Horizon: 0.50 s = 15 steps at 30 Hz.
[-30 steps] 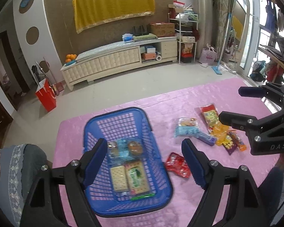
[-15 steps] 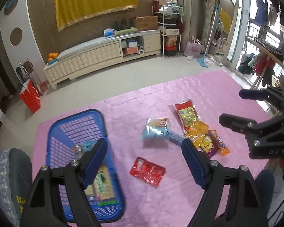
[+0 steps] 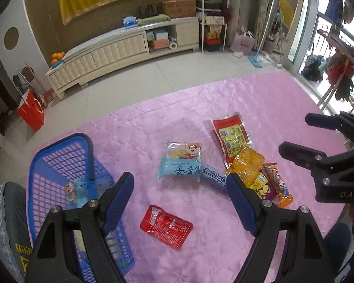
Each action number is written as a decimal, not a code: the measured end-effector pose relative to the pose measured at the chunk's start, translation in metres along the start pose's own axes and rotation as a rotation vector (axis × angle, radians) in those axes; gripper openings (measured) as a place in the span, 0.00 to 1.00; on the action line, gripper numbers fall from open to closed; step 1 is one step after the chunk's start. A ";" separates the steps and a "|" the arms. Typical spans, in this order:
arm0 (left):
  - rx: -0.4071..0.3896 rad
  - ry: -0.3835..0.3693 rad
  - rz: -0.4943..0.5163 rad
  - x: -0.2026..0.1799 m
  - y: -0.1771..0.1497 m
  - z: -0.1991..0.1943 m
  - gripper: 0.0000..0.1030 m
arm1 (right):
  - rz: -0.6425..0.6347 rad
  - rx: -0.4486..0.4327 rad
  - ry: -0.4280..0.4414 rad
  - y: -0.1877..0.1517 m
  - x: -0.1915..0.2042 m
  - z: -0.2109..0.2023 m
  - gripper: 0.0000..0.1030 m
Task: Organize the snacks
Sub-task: 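Move both grippers back over the remaining snacks on the bed, then grasp the blue 'Dan Huang Su' cake pack with the left gripper while the right grasps the red sausage pack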
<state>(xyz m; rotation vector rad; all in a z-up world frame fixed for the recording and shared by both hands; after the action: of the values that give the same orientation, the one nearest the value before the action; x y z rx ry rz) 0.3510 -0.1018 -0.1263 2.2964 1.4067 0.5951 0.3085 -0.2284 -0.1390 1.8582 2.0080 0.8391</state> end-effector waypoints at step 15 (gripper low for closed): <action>0.140 -0.011 0.027 0.000 0.005 0.088 0.77 | 0.008 0.038 -0.007 0.007 -0.035 0.082 0.88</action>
<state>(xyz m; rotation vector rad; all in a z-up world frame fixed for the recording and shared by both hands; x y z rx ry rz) 0.4018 -0.1132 -0.1971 2.4266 1.4572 0.5060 0.3648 -0.2438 -0.2061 1.8882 2.0278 0.8008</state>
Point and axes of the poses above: each gripper's, at about its wrist camera, not at the fingertips, and z roughly the way its jaws point, x to its left, y to its top, the point moved 7 cm from there along z, roughly the way its jaws point, and after that the axes turned 10 degrees about z, right-handed, at the moved point
